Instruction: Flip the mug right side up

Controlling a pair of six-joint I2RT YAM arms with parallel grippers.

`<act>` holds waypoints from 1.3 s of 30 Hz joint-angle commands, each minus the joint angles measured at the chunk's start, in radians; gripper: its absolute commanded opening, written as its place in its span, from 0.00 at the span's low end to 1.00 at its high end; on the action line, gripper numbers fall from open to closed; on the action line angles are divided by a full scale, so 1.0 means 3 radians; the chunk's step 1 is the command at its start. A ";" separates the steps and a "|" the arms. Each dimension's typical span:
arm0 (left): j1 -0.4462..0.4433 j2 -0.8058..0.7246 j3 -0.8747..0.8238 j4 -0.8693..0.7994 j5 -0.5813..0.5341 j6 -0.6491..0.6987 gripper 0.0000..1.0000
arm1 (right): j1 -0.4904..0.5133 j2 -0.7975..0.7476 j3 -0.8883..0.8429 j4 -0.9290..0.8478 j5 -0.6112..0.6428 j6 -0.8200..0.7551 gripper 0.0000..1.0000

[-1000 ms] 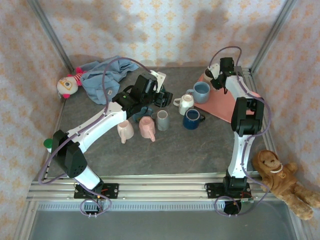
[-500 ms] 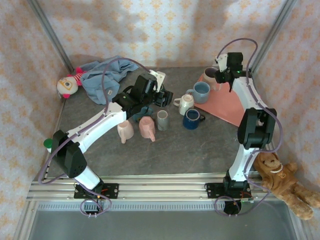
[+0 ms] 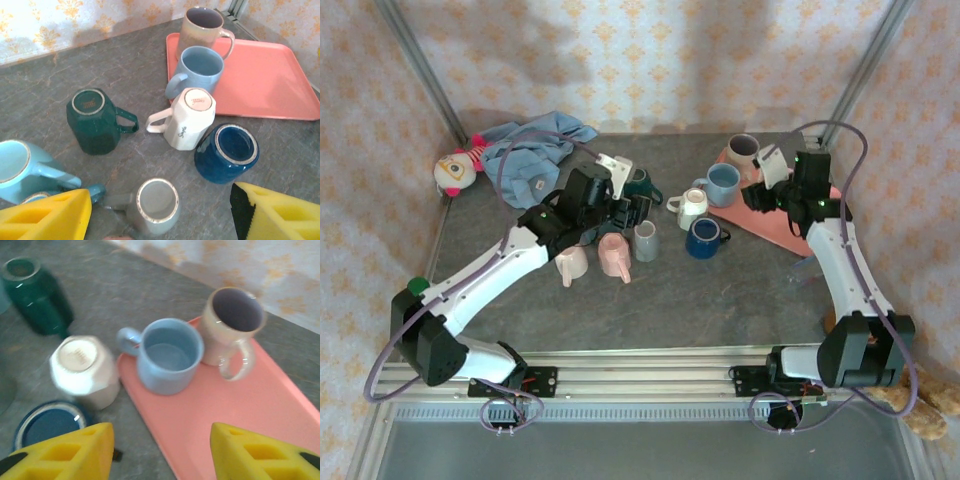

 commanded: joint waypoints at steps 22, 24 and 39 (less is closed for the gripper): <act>0.0024 -0.0278 -0.0365 -0.0070 0.0025 0.0116 0.76 | 0.0098 0.0154 -0.0539 -0.0604 -0.0046 -0.1703 0.67; 0.0023 -0.0252 -0.0383 -0.0058 0.0022 0.0118 0.76 | 0.0115 0.0191 -0.0548 -0.0620 -0.0019 -0.1753 0.67; 0.0021 -0.0305 -0.0478 0.0021 0.0058 0.0134 0.76 | 0.0372 0.0569 -0.0322 -0.0957 0.0256 -0.2272 0.64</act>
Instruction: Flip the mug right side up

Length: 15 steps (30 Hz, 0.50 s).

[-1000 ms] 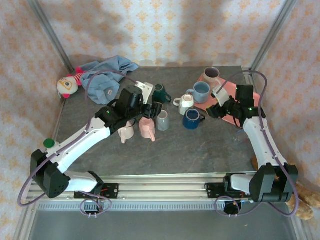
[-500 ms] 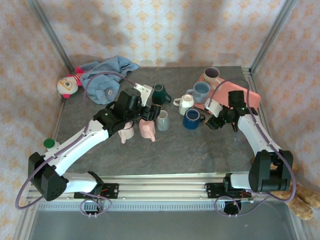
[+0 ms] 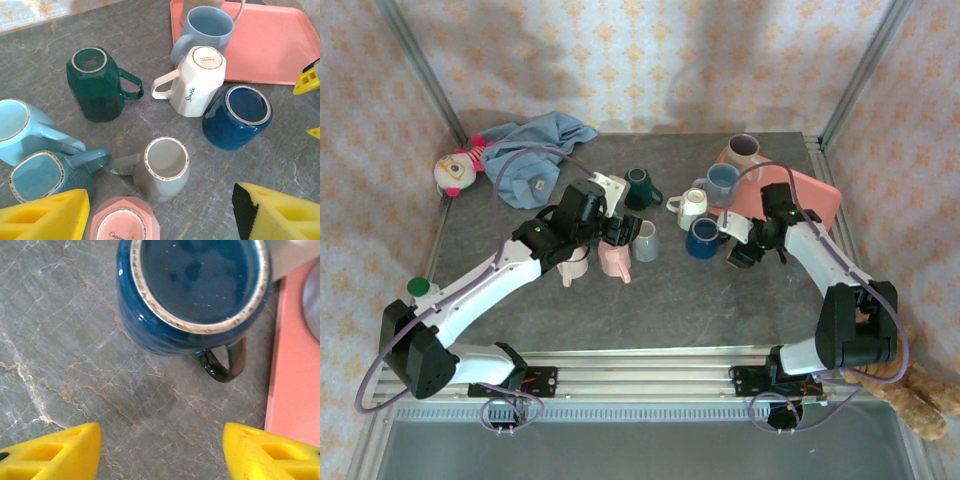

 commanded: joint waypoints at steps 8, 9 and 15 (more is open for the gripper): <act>0.0023 -0.0069 -0.0032 0.0019 0.0050 0.0050 0.76 | 0.0053 0.0417 0.0362 -0.0017 0.0308 -0.0361 0.60; 0.0021 -0.0067 -0.0032 0.0012 0.0043 0.0047 0.76 | 0.0053 0.0469 0.0395 0.0004 0.0319 -0.0396 0.59; 0.0020 -0.0057 -0.0051 0.0021 0.0016 0.0068 0.76 | 0.0000 0.0807 0.0673 0.0044 0.0191 -0.0549 0.58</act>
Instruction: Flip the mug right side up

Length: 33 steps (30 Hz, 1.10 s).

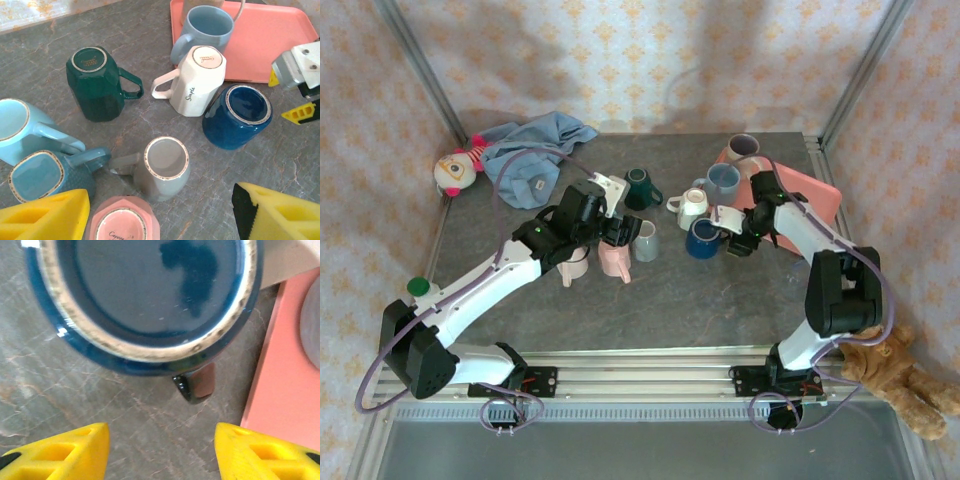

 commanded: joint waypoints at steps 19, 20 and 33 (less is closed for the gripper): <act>0.0021 0.0095 -0.0037 0.0041 0.0025 0.0045 0.75 | 0.0052 0.0584 0.0456 -0.0121 -0.0189 -0.0427 0.48; 0.0021 0.0094 -0.0032 0.0030 0.0021 0.0042 0.75 | 0.0058 0.0582 0.0449 -0.0115 -0.0184 -0.0423 0.47; 0.0021 0.0134 0.0031 -0.0032 0.0005 0.0066 0.74 | 0.0084 0.0585 0.0311 -0.0062 -0.0175 -0.0449 0.31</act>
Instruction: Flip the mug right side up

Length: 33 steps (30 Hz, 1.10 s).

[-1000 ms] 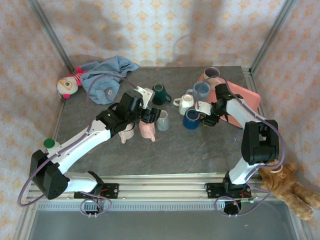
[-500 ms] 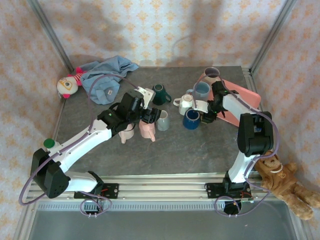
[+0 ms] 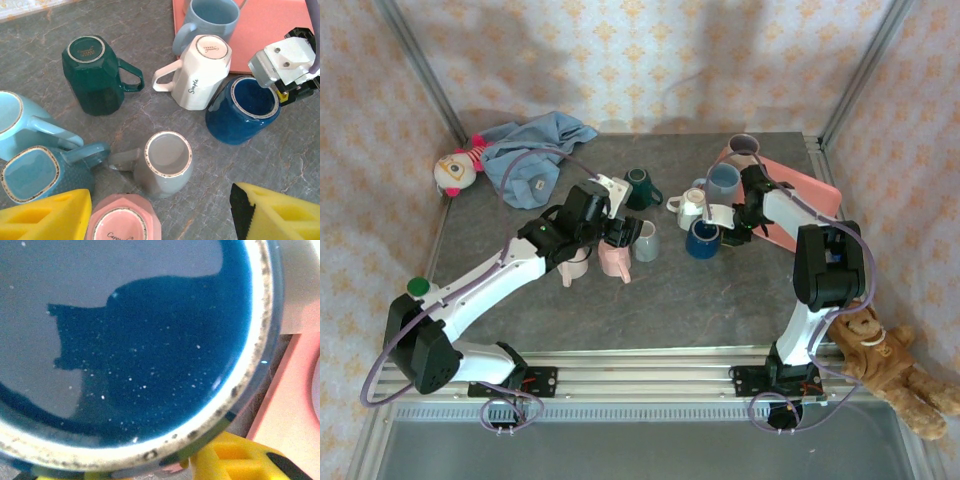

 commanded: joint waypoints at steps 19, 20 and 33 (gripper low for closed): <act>0.0022 -0.0186 0.0045 -0.0162 -0.0097 -0.0172 0.74 | 0.0059 -0.0662 -0.0539 -0.0022 -0.0267 0.0884 0.00; 0.0024 -0.0204 0.0040 -0.0163 -0.0078 -0.0179 0.74 | 0.0059 -0.0736 -0.0576 -0.0021 -0.0284 0.0985 0.00; 0.0032 -0.0366 -0.0029 0.0132 0.0018 -0.0533 0.75 | 0.0064 -0.1809 -0.0843 0.0375 -0.0472 0.3017 0.00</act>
